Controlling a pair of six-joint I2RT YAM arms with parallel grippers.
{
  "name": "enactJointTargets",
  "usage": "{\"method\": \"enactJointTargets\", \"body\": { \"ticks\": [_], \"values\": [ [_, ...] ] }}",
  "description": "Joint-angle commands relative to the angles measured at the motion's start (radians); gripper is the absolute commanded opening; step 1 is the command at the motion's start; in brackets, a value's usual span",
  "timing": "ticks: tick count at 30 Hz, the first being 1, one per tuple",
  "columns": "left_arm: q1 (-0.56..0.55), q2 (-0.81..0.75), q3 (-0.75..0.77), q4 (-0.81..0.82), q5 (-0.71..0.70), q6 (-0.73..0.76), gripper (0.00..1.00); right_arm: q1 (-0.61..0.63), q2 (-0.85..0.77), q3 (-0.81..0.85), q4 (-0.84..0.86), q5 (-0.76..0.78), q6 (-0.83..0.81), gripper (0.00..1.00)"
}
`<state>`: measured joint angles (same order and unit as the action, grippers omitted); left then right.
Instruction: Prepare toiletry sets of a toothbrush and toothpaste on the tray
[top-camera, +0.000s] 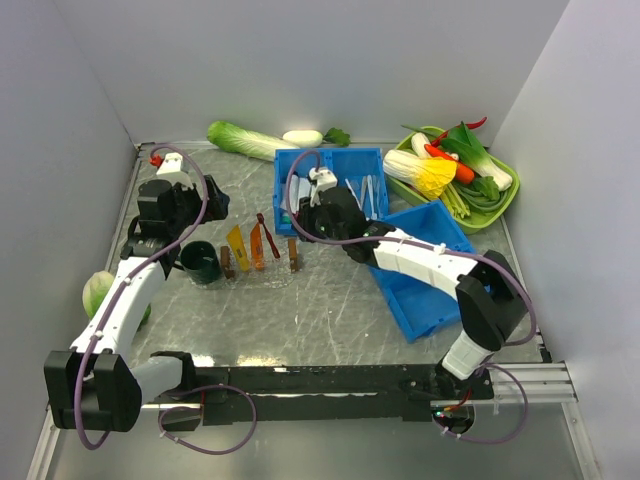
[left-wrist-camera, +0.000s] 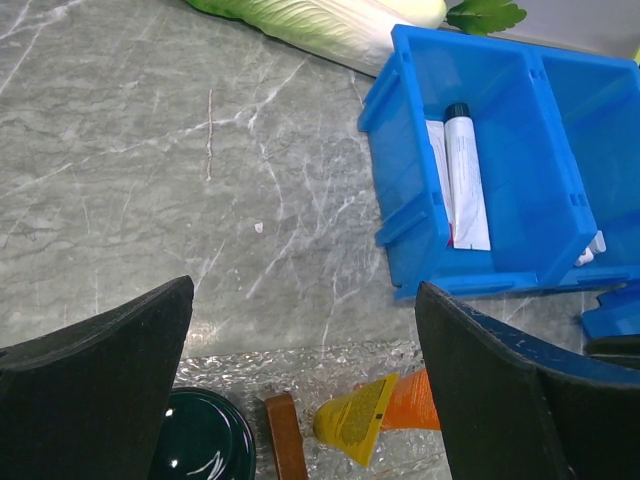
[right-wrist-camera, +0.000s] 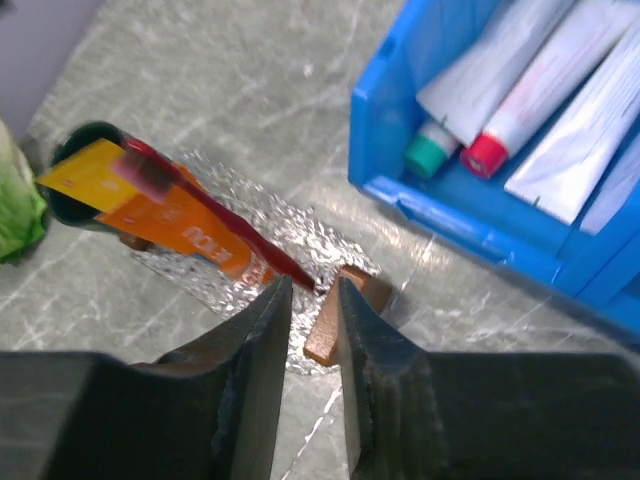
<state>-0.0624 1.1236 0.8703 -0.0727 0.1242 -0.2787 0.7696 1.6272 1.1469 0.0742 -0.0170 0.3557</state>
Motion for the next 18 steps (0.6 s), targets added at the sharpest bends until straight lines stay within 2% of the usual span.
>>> {"method": "enactJointTargets", "body": {
  "ticks": [1,10,18],
  "values": [
    [-0.004,-0.004,0.026,0.022,0.025,-0.007,0.96,-0.003,0.043,-0.015,0.018,0.015,0.051,0.28],
    [-0.004,-0.004,0.024,0.025,0.031,-0.008,0.96,0.003,0.122,-0.036,0.001,0.066,0.052,0.22],
    [-0.004,0.001,0.027,0.024,0.035,-0.008,0.96,0.022,0.148,-0.053,-0.004,0.074,0.046,0.21]
  ]
}}
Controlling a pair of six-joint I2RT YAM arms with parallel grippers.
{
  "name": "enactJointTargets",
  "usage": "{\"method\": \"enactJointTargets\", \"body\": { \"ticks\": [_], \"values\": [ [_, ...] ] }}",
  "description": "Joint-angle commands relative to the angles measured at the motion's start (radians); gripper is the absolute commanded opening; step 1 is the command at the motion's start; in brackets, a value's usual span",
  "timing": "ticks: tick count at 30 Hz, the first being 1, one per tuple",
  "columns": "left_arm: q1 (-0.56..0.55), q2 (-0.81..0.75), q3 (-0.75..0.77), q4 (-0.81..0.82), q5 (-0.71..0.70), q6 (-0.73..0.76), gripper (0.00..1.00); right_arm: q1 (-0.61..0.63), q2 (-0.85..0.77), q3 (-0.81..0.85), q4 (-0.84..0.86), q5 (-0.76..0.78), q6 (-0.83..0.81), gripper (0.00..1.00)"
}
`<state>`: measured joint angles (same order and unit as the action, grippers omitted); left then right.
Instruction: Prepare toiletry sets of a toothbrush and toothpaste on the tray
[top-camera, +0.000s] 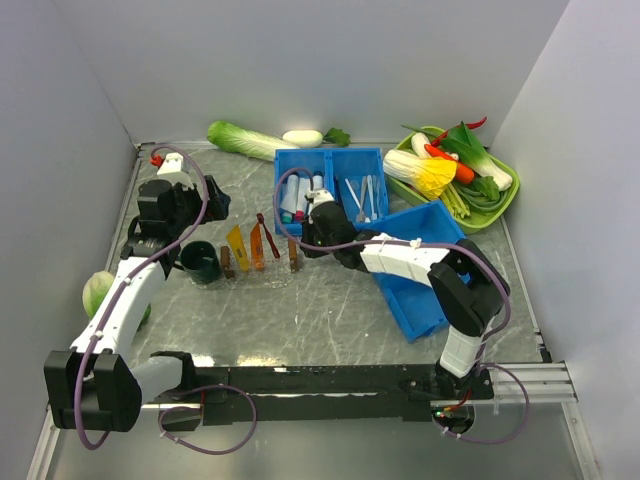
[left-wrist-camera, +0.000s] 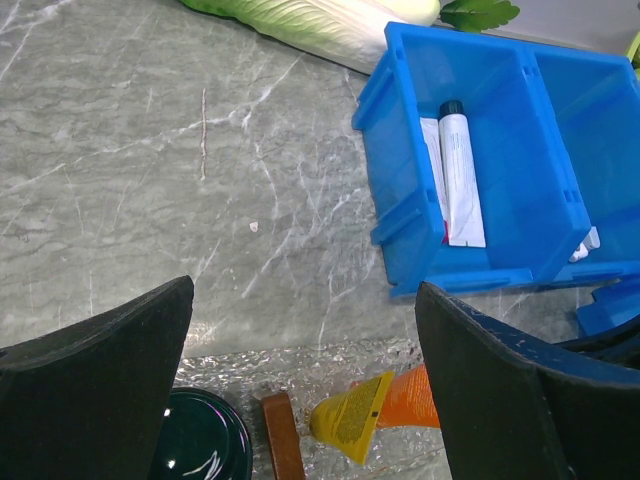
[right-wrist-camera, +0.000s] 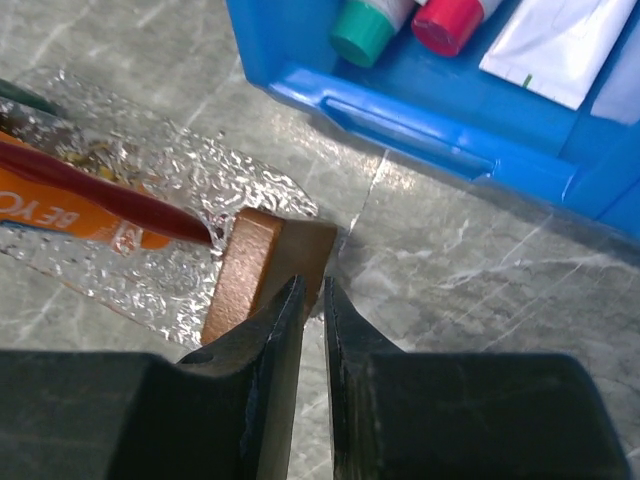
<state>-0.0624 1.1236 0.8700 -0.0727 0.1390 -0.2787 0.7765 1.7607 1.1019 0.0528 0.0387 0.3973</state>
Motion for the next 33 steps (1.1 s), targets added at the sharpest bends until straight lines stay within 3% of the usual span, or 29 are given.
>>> {"method": "enactJointTargets", "body": {
  "ticks": [1,33],
  "values": [
    [-0.004,0.001,0.027,0.024,0.024,-0.008,0.96,0.017,0.016,-0.007,0.019,0.018,0.000,0.20],
    [-0.004,0.010,0.037,0.016,0.019,-0.002,0.96,0.109,-0.004,-0.002,-0.007,0.023,-0.038,0.15]
  ]
}}
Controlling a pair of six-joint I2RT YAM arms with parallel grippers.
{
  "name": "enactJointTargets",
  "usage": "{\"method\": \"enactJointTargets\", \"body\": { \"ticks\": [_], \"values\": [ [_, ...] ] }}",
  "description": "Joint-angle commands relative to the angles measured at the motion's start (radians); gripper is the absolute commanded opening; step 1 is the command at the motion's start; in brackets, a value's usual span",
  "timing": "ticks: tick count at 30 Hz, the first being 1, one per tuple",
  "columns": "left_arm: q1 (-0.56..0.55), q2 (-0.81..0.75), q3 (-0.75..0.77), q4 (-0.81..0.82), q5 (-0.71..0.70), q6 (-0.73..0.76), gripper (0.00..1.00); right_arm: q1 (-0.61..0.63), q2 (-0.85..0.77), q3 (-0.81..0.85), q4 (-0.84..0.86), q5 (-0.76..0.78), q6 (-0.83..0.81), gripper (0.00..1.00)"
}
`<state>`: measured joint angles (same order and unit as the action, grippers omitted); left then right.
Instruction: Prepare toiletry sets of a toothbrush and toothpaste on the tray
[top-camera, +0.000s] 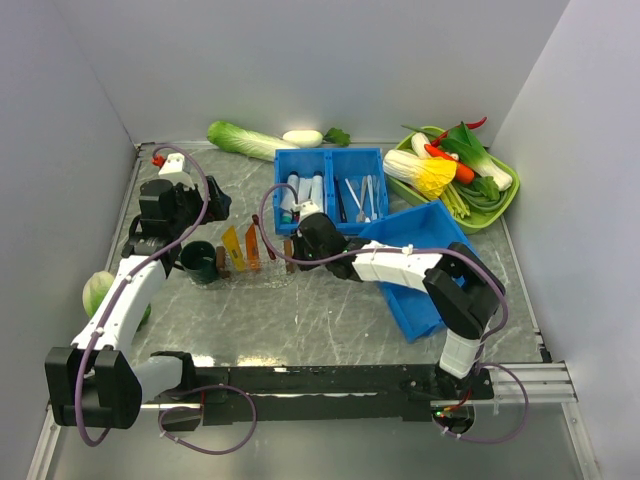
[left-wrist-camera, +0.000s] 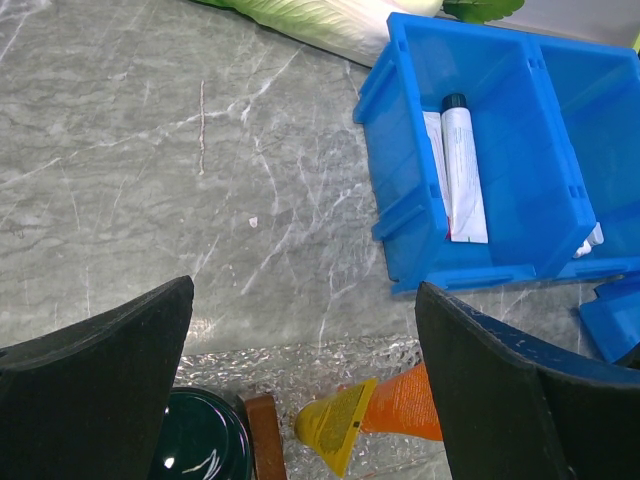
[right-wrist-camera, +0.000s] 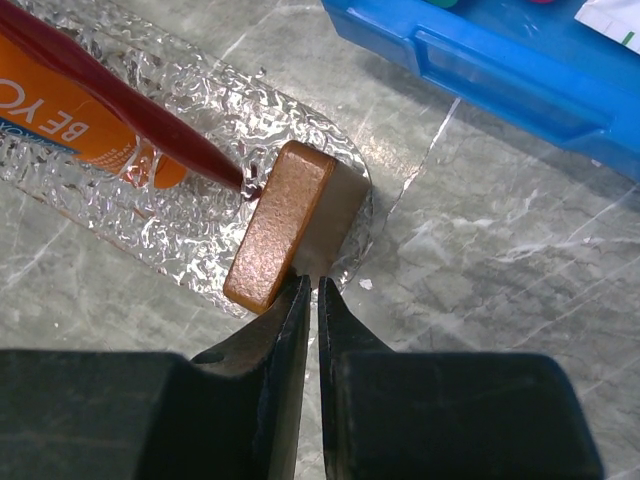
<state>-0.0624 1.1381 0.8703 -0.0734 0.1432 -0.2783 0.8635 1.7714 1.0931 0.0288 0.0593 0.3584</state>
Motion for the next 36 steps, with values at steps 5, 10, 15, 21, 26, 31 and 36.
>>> {"method": "enactJointTargets", "body": {
  "ticks": [5,10,15,21,26,31,36],
  "values": [
    [-0.004,-0.008,0.038,0.015,0.016,-0.002,0.97,0.032,-0.023,0.004,0.006,0.011,-0.001,0.15],
    [-0.004,-0.009,0.036,0.015,0.016,-0.002,0.96,0.040,-0.029,0.002,0.006,0.019,-0.004,0.15],
    [-0.004,-0.011,0.036,0.015,0.015,-0.001,0.96,0.045,-0.038,0.001,0.000,0.027,0.002,0.15],
    [-0.002,-0.015,0.039,0.009,0.001,0.004,0.96,0.042,-0.092,-0.016,-0.013,0.040,0.005,0.30],
    [-0.002,-0.024,0.030,0.018,0.001,-0.005,0.96,0.009,-0.177,-0.070,-0.006,0.030,0.022,0.50],
    [-0.002,-0.038,0.018,0.030,0.007,-0.042,0.96,-0.052,-0.277,-0.134,-0.007,0.011,0.011,0.74],
    [-0.002,-0.066,0.018,0.030,-0.016,-0.055,0.96,-0.145,-0.394,-0.220,-0.023,-0.021,0.002,0.80]
  ]
}}
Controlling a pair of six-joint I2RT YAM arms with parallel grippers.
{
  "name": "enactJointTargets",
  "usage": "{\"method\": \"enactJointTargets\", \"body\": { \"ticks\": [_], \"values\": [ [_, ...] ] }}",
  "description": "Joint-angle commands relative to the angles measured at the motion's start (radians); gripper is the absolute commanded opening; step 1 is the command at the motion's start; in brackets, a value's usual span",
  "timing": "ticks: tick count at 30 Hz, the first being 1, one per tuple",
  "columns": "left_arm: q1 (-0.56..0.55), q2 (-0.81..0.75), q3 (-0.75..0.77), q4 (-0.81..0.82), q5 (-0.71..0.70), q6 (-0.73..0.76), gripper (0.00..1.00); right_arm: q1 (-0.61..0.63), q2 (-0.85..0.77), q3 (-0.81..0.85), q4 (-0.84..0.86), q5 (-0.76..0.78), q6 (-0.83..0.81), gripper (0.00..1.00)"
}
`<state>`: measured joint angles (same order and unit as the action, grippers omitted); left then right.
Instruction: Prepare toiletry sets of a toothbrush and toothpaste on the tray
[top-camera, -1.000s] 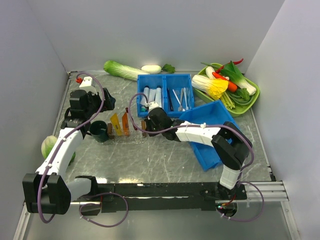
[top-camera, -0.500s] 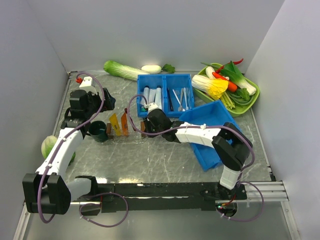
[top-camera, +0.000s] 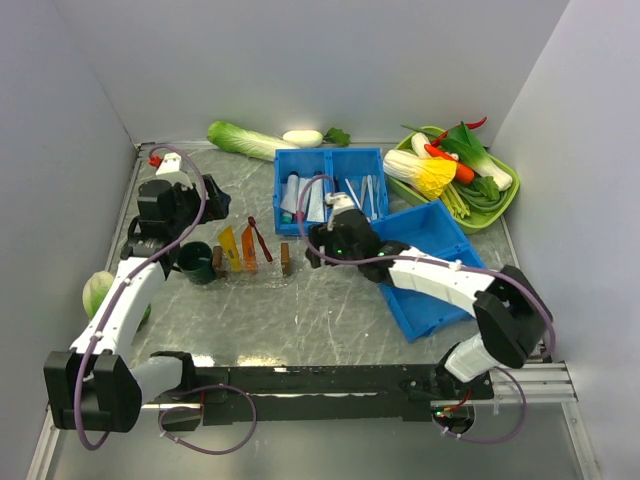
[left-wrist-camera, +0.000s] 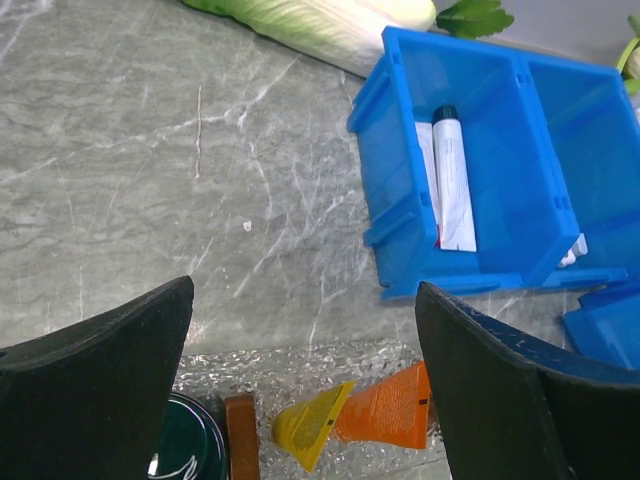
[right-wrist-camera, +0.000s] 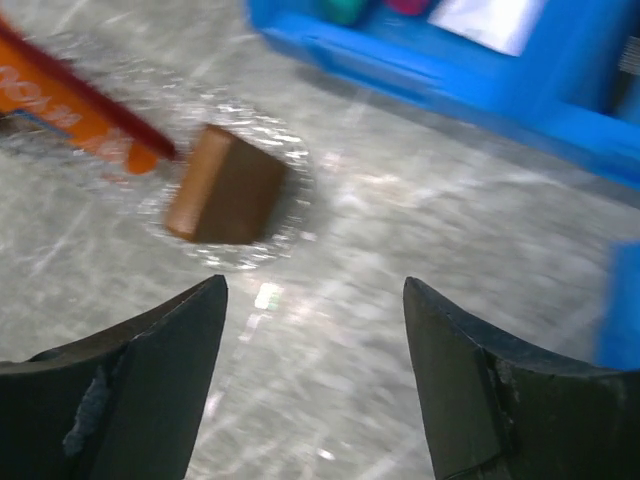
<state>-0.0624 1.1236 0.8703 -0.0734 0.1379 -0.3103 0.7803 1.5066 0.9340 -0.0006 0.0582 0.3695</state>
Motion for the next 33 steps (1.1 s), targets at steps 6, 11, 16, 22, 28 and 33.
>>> {"method": "enactJointTargets", "body": {
  "ticks": [6,11,16,22,28,33],
  "values": [
    [-0.002,-0.120,-0.008,0.095,-0.013,-0.036,0.96,-0.174,-0.434,-0.195,-0.050,-0.008,-0.041,0.92],
    [-0.004,-0.195,-0.016,0.093,-0.046,-0.065,0.96,-0.216,-0.650,-0.261,-0.130,0.057,-0.073,0.99],
    [-0.005,-0.268,-0.030,0.110,-0.058,-0.070,0.96,-0.217,-0.842,-0.253,-0.231,0.092,-0.084,1.00],
    [-0.005,-0.312,-0.048,0.130,-0.055,-0.067,0.96,-0.220,-0.956,-0.245,-0.305,0.135,-0.093,1.00],
    [-0.005,-0.317,-0.050,0.132,-0.043,-0.061,0.97,-0.220,-0.999,-0.248,-0.337,0.166,-0.103,1.00],
    [-0.005,-0.317,-0.048,0.127,-0.041,-0.056,0.97,-0.220,-1.005,-0.244,-0.351,0.181,-0.112,1.00]
  ]
}}
